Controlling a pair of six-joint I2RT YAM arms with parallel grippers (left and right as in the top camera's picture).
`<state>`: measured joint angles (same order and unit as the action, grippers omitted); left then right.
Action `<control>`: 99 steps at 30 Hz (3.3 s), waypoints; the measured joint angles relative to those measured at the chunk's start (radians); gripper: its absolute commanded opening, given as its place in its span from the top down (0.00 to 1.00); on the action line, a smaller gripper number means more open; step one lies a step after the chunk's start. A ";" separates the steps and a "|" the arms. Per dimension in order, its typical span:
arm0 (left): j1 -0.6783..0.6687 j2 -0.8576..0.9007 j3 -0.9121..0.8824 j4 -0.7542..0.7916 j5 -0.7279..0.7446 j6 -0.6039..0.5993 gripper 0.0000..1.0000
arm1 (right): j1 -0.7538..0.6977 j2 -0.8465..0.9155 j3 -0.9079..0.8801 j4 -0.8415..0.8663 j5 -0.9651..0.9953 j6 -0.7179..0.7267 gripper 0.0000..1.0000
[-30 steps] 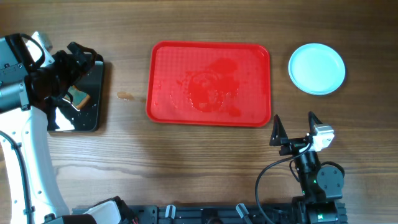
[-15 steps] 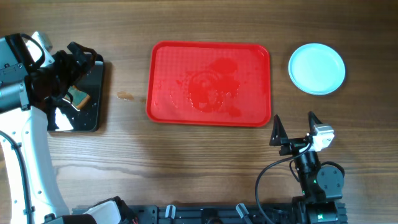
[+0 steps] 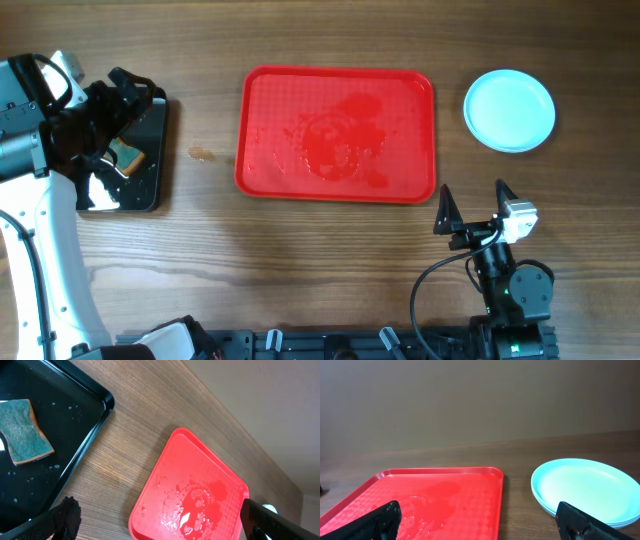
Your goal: Clean dirty plates on tray and stack at the side
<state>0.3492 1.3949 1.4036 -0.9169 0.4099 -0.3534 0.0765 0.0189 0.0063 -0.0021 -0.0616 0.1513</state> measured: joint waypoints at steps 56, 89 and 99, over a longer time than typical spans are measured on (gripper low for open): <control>-0.286 -0.486 0.000 0.000 0.004 0.000 0.00 | 0.000 0.000 0.000 0.000 0.000 0.000 0.00; -0.291 -1.012 -0.505 0.276 -0.172 0.105 0.00 | 0.000 0.000 0.000 0.000 0.000 0.000 0.00; -0.315 -1.273 -0.970 0.710 -0.163 0.125 0.00 | 0.000 0.000 0.000 0.000 0.000 0.000 0.00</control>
<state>0.0345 0.1219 0.4339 -0.2070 0.2474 -0.2287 0.0765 0.0193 0.0063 -0.0021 -0.0616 0.1513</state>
